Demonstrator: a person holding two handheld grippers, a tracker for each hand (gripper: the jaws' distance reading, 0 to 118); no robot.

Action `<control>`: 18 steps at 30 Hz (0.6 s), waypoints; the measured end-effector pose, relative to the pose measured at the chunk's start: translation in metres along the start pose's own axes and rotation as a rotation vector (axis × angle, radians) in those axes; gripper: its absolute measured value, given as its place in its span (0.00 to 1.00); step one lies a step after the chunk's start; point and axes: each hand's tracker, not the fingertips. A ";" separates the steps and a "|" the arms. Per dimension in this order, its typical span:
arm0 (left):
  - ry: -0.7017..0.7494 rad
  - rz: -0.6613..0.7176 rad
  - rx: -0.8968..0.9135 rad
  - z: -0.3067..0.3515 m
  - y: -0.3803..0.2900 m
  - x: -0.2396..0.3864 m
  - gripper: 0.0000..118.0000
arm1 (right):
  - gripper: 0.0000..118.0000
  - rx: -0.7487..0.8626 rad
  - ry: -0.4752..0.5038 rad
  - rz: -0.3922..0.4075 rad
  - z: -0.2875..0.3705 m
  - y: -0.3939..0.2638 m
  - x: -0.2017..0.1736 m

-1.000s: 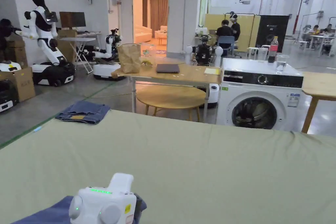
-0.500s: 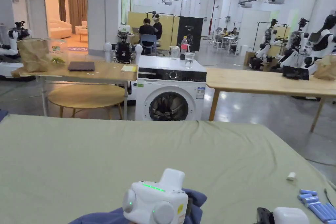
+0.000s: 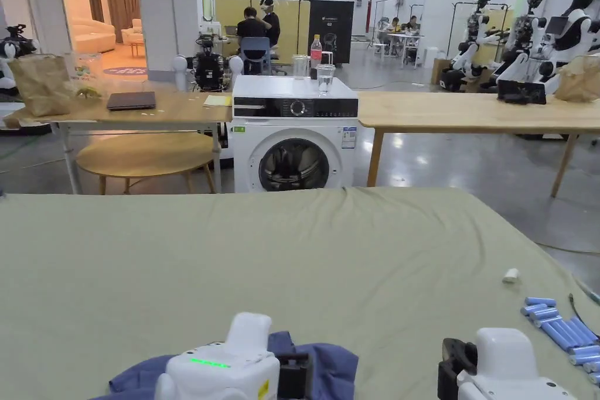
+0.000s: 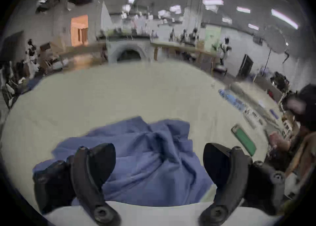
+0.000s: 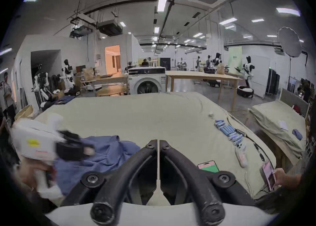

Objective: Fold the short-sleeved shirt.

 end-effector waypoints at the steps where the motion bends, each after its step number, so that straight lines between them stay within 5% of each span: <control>1: 0.039 0.008 0.056 0.032 -0.001 -0.012 0.89 | 0.01 0.005 0.017 0.007 0.000 0.000 -0.005; 8: 0.384 0.031 0.128 0.190 -0.058 -0.103 0.88 | 0.01 -0.017 0.079 0.042 -0.005 -0.016 -0.034; 9: 0.396 0.012 0.116 0.197 -0.064 -0.112 0.66 | 0.01 -0.022 0.086 0.038 -0.006 -0.017 -0.037; 11: 0.406 0.059 0.084 0.203 -0.070 -0.127 0.00 | 0.01 -0.030 0.093 0.041 -0.006 -0.019 -0.042; 18: 0.457 0.211 -0.053 0.159 -0.070 -0.197 0.00 | 0.01 -0.043 0.106 0.084 -0.005 -0.020 -0.051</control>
